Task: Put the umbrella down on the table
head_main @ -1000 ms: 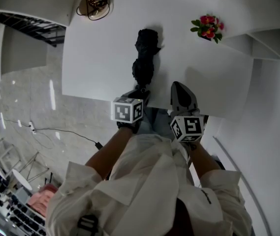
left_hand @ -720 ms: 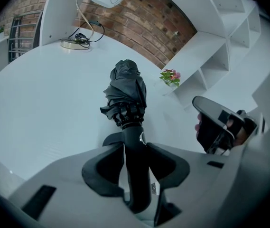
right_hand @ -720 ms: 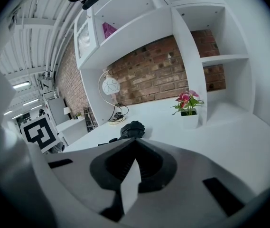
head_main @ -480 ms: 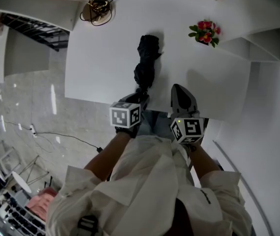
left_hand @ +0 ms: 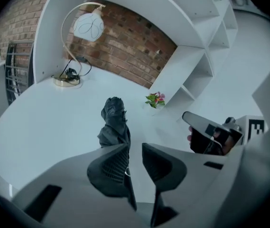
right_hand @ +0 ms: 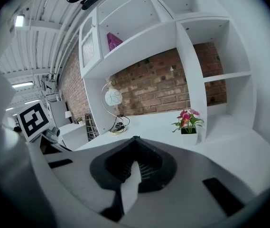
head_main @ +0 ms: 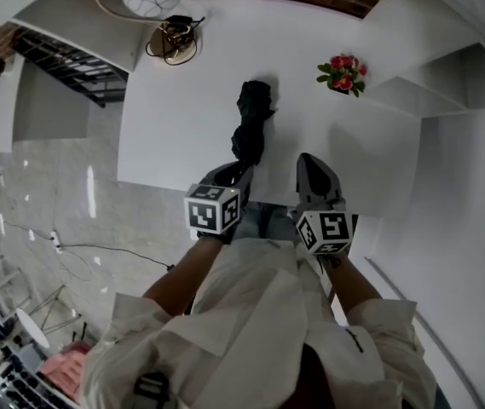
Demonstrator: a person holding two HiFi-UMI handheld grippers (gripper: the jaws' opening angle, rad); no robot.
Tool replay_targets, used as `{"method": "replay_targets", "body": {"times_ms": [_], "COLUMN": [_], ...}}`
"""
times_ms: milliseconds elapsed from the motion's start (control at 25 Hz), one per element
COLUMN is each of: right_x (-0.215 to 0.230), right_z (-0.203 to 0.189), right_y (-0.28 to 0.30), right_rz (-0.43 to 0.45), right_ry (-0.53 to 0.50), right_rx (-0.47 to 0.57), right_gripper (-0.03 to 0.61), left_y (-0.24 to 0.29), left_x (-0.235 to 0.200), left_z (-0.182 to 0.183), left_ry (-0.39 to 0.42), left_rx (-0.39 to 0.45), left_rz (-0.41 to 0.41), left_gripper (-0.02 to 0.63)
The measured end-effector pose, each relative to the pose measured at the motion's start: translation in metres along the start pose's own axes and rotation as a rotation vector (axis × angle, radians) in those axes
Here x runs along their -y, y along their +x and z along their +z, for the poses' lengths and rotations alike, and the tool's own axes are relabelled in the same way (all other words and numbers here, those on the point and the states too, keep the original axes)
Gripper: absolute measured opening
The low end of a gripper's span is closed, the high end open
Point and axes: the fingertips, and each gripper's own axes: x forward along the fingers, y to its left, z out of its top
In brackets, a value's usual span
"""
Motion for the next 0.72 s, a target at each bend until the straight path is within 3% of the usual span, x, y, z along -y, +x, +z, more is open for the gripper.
{"method": "replay_targets", "body": {"times_ms": [160, 360, 720], "right_x": [0.004, 0.013, 0.029], "right_z": [0.026, 0.061, 0.119], "right_y": [-0.010, -0.024, -0.057], "right_rz": [-0.014, -0.034, -0.077], "right_ry": [-0.015, -0.021, 0.006], "right_rx": [0.038, 0.106, 0.228], "right_gripper": [0.017, 0.017, 0.017], "left_y": [-0.021, -0.050, -0.116], "left_x": [0.012, 0.029, 0.051], "left_z": [0.036, 0.085, 0.163], "left_ry": [0.118, 0.250, 0.399], "left_rx": [0.103, 0.258, 0.557], "left_rz": [0.023, 0.054, 0.099], "left_gripper": [0.058, 0.044, 0.041]}}
